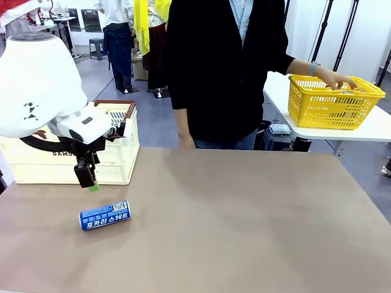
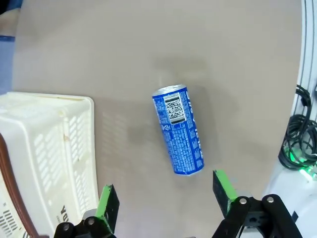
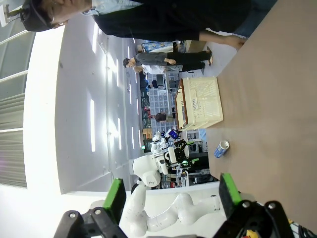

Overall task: Place the drinks into the Shopping basket.
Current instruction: Pick up one drink and place it into the Shopping basket.

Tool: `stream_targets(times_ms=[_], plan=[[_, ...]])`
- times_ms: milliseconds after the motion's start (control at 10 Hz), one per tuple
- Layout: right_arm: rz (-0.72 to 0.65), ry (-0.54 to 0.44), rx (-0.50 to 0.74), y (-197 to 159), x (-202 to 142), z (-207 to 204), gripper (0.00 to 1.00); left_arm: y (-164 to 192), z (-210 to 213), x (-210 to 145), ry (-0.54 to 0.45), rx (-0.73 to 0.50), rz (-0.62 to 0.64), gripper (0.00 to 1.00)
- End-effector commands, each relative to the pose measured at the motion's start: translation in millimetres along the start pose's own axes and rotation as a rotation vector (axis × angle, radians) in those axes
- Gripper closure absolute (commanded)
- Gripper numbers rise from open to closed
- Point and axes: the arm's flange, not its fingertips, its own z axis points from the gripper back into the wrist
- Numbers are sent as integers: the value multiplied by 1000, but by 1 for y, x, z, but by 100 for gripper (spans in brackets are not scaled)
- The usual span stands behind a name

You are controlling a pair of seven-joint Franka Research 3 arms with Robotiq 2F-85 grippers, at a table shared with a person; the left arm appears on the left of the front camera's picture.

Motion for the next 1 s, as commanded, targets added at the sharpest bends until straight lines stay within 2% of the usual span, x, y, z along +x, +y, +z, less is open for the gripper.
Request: stream_targets(times_ms=[0,200,400,800,900], plan=[[8,10,0,2,-4,1,0,9,-12,3,-55,-12,-14,0],[8,10,0,2,-4,1,0,9,-44,-5,-110,-26,-63,0],[8,10,0,2,-4,1,0,4,-75,-8,-114,-8,-74,0],[8,10,0,2,-4,1,0,-8,-124,-11,-11,-76,-53,0],[8,10,0,2,-4,1,0,-16,-130,-13,4,-106,-93,0]])
